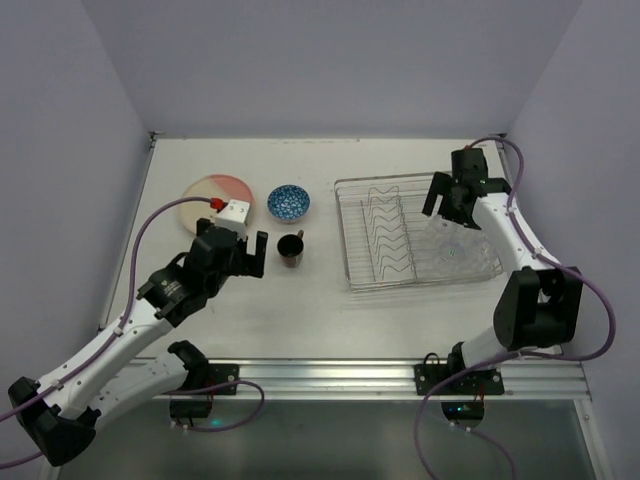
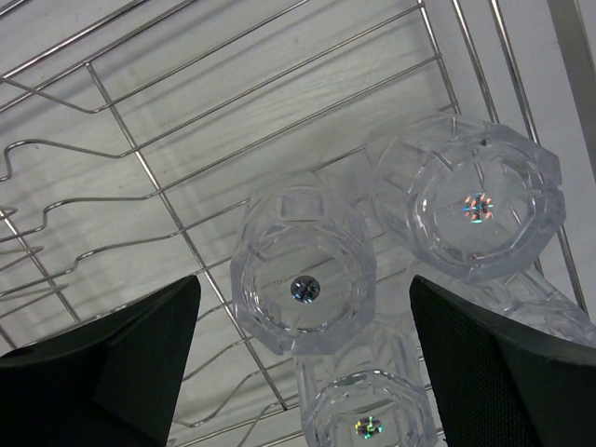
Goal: Unload the mixed dishes from the dish rack
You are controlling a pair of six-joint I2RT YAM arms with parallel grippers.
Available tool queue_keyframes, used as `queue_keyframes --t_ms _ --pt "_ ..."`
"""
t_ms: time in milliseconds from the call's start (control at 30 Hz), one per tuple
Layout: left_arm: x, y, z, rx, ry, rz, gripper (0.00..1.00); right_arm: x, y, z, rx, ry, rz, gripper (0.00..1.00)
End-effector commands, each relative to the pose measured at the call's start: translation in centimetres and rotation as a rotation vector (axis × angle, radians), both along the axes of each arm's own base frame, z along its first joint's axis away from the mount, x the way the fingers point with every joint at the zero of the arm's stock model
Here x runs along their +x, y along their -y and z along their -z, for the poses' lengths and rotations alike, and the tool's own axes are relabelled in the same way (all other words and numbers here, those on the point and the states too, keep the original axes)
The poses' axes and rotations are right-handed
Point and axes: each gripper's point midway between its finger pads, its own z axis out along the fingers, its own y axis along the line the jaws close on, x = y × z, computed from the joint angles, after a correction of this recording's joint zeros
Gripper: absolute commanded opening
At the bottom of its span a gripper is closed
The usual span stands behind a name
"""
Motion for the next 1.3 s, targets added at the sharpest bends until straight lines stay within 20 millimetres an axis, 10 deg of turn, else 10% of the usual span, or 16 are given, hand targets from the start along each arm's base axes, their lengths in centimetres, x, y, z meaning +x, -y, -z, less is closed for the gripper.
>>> queue_keyframes --t_ms 0,867,1267 --pt "0.8 0.7 -1.7 -0.063 0.065 -0.012 1.00 1.8 -0.3 0.0 0.012 0.019 0.000 0.95" --pt "0.6 1.7 -1.1 -0.064 0.042 0.045 1.00 1.1 -0.5 4.3 0.027 -0.053 0.016 0.76" --pt "0.5 1.5 -1.1 -0.063 0.043 0.043 1.00 1.8 -1.3 1.9 0.063 0.004 -0.015 0.31"
